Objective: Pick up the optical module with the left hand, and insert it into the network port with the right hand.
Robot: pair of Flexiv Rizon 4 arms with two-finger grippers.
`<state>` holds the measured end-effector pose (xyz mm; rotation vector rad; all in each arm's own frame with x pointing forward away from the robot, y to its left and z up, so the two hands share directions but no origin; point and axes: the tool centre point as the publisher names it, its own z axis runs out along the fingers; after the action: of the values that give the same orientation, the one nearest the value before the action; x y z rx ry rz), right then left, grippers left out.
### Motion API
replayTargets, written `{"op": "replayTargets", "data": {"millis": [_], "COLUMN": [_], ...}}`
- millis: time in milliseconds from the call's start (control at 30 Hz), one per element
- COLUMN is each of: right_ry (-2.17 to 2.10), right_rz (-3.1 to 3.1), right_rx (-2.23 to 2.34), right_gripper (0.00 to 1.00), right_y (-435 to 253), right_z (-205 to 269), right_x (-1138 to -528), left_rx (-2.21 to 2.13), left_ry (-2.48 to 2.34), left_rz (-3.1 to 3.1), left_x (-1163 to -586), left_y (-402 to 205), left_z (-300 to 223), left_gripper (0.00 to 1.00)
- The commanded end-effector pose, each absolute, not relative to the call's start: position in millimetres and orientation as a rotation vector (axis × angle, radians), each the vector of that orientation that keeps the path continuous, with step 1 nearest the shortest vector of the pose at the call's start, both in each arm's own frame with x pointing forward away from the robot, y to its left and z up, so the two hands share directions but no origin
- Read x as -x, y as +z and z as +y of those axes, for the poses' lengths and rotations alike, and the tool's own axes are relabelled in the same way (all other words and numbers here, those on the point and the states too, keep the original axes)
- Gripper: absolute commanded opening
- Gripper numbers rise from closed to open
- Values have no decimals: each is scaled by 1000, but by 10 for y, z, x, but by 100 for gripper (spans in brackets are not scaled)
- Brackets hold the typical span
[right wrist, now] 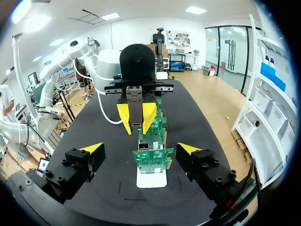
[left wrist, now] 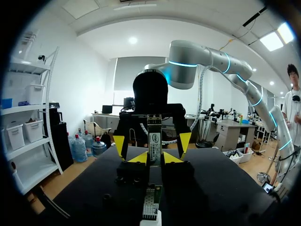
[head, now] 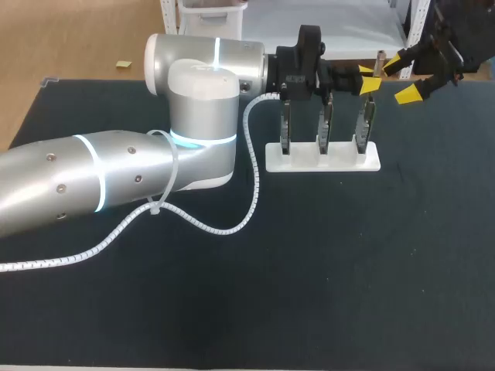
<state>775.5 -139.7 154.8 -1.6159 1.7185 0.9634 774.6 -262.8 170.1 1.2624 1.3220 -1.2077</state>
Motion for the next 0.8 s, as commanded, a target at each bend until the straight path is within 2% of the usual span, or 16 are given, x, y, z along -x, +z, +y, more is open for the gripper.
{"op": "replayTargets", "data": {"millis": [33, 800], "right_ry": [962, 962], "right_rz": [1719, 1719], "right_rx": [1616, 1616], "right_gripper": [100, 100], "right_y": [1546, 1546], "right_z": [-1392, -1392], "right_x": [-7754, -7754], "left_rx": [-1269, -1271], "left_ry": [-1214, -1217], "left_rz": [1323, 1342], "left_x": [-7776, -7776], "left_y": [1693, 1651], "left_z": [-2643, -2671], "left_gripper": [0, 0]}}
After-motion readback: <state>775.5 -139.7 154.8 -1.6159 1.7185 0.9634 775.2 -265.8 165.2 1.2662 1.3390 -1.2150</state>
